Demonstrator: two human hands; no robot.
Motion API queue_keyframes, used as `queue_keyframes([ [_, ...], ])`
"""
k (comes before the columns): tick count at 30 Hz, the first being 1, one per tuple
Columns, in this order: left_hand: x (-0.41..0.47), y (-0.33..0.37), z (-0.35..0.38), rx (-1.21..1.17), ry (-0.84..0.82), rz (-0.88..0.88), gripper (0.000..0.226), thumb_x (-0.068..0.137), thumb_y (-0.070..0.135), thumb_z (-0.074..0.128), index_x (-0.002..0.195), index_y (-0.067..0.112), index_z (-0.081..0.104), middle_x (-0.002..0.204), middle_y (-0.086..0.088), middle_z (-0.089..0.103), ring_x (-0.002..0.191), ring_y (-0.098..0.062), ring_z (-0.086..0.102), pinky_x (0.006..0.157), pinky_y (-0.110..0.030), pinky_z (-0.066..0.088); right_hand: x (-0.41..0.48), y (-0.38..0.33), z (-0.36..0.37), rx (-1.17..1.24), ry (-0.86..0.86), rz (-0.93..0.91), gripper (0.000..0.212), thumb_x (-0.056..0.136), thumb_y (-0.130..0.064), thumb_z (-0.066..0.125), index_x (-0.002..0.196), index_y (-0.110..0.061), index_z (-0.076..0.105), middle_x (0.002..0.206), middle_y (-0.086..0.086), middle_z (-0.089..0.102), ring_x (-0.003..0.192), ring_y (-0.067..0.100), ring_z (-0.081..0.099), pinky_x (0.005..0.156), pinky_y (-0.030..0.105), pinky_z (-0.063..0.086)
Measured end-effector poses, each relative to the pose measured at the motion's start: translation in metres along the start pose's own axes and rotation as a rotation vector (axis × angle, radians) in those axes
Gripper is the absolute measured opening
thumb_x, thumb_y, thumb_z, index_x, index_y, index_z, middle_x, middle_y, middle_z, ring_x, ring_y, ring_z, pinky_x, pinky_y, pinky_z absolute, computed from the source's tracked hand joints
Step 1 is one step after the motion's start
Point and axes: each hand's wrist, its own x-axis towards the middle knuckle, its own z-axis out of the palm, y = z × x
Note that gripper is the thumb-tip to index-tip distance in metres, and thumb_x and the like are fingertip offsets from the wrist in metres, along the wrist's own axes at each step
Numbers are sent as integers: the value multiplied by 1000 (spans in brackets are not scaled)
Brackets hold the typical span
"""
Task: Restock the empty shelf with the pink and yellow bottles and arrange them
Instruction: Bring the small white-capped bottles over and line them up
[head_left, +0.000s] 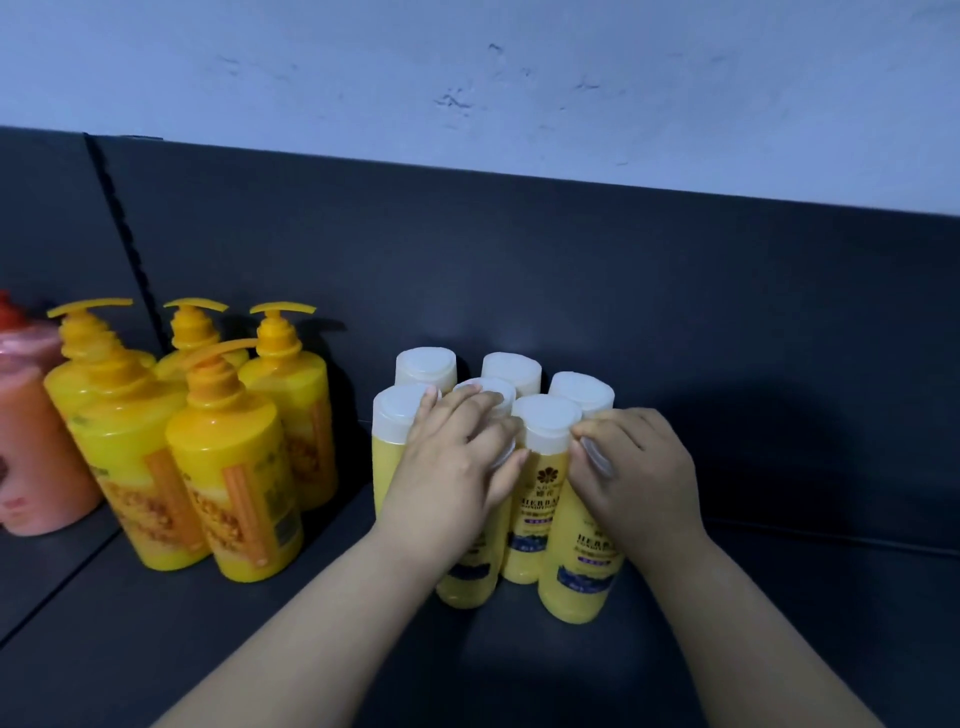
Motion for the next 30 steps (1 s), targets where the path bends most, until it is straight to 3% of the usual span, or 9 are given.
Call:
queue_keyframes([
  [3, 1, 1, -6, 108, -102, -1, 39, 86, 41, 44, 111, 19, 65, 122, -7, 60, 122, -26, 49, 109, -45, 22, -5, -3, -2, -18, -17, 41, 20, 86, -22, 55, 88, -7, 68, 89, 5, 68, 84, 25, 61, 79, 37, 47],
  [5, -1, 3, -12, 172, -163, 41, 47, 84, 41, 42, 123, 21, 58, 131, -5, 55, 127, -25, 47, 111, -43, 18, -9, -8, -5, -74, -53, 90, 24, 86, -26, 54, 99, -10, 65, 100, 4, 67, 95, 24, 60, 92, 40, 42],
  [8, -8, 5, -25, 189, -178, 72, 56, 83, 40, 39, 135, 22, 48, 141, -4, 48, 134, -24, 41, 114, -43, 21, -11, -26, -15, -150, -130, 142, 35, 83, -33, 53, 114, -16, 56, 119, 4, 61, 115, 22, 53, 107, 49, 31],
  [12, -17, 2, -49, 207, -189, 75, 60, 84, 45, 36, 140, 25, 43, 145, -6, 43, 137, -25, 36, 111, -46, 25, -4, -63, -31, -203, -255, 142, 47, 86, -41, 47, 129, -21, 45, 138, 5, 48, 134, 23, 36, 112, 49, 25],
  [22, -61, -17, -113, 178, -178, 146, 65, 83, 56, 34, 142, 28, 37, 145, -5, 43, 137, -24, 37, 111, -45, 25, -5, -163, -71, -301, -412, 270, 66, 93, -62, 11, 144, -26, 33, 153, 3, 29, 143, 25, 21, 113, 50, 25],
  [30, -98, -2, -144, 96, -244, 309, 65, 85, 55, 32, 143, 25, 36, 146, -7, 42, 136, -26, 37, 110, -48, 26, -33, -228, -127, -442, -480, 426, 71, 90, -67, 6, 146, -28, 29, 155, 0, 25, 145, 20, 13, 117, 37, 9],
])
